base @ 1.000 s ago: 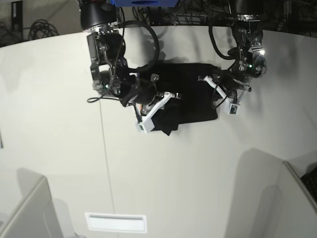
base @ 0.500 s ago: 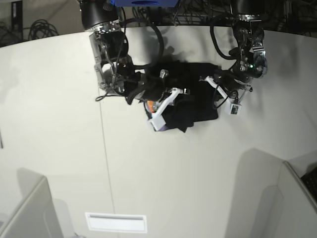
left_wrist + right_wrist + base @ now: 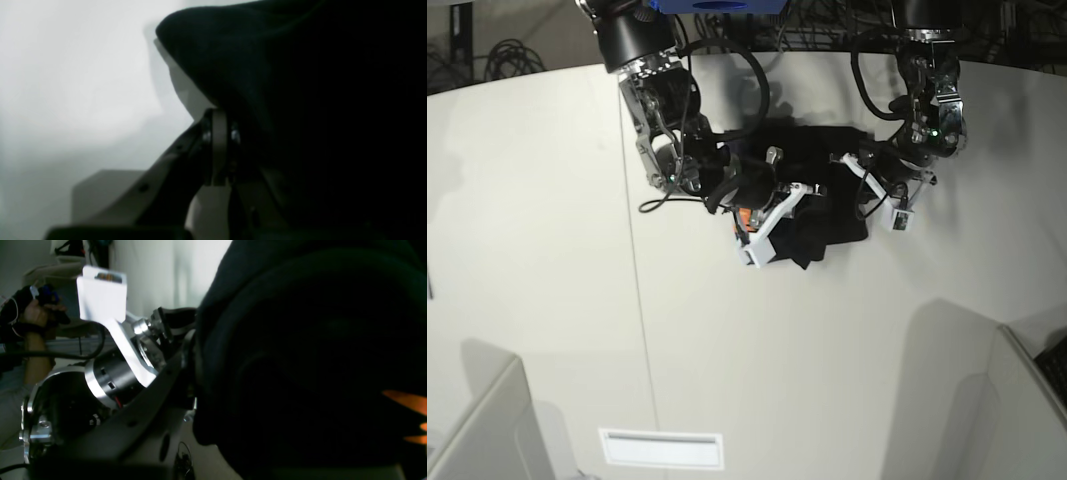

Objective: Fold the T-shirt properly
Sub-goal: 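Open the left gripper and lift it away from the shirt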

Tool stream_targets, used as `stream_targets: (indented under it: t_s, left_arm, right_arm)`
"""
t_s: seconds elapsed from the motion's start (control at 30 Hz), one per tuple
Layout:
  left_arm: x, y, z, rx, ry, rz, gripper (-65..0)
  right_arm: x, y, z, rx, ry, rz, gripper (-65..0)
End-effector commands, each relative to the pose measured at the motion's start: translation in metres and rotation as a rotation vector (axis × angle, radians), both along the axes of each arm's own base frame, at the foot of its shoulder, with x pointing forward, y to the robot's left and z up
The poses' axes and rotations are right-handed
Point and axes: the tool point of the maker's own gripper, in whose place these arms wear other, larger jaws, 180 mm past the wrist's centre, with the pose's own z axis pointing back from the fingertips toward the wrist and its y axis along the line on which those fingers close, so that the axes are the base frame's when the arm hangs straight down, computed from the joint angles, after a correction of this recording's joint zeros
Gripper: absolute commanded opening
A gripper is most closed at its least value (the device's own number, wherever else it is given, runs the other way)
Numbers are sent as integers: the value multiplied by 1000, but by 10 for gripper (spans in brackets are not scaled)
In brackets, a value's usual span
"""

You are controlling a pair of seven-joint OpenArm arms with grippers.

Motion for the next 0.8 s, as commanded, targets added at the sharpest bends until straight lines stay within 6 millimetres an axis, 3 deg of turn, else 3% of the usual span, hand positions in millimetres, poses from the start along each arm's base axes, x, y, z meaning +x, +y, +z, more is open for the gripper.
stream_targets:
  t_s: [0.0, 0.07, 0.17, 0.33, 0.5, 0.63, 0.67, 0.77]
  left_arm:
    - [3, 4, 5, 14, -11, 1, -650]
    - [3, 12, 6, 24, -12, 19, -650]
    - [-1, 40, 15, 50, 10, 84, -650]
    - [-5, 72, 42, 115, 8, 137, -650]
    - [-40, 98, 44, 233, 50, 43, -650]
    - [-77, 136, 40, 295, 113, 73, -650]
    - [-85, 146, 41, 310, 122, 83, -650]
    - [-110, 179, 50, 364, 142, 121, -650]
  right_arm:
    - [8, 6, 16, 39, -37, -5, -650]
    - [9, 4, 15, 36, -36, -11, -650]
    - [9, -1, 8, 21, -25, -16, -650]
    - [5, -2, -9, 3, 23, -14, -650]
    - [10, -3, -7, 8, 5, -36, -650]
    - [13, -3, -6, 12, -11, -52, -650]
    - [13, -2, -6, 12, -11, -49, -630]
    - [13, -1, -5, 13, -11, -49, -479]
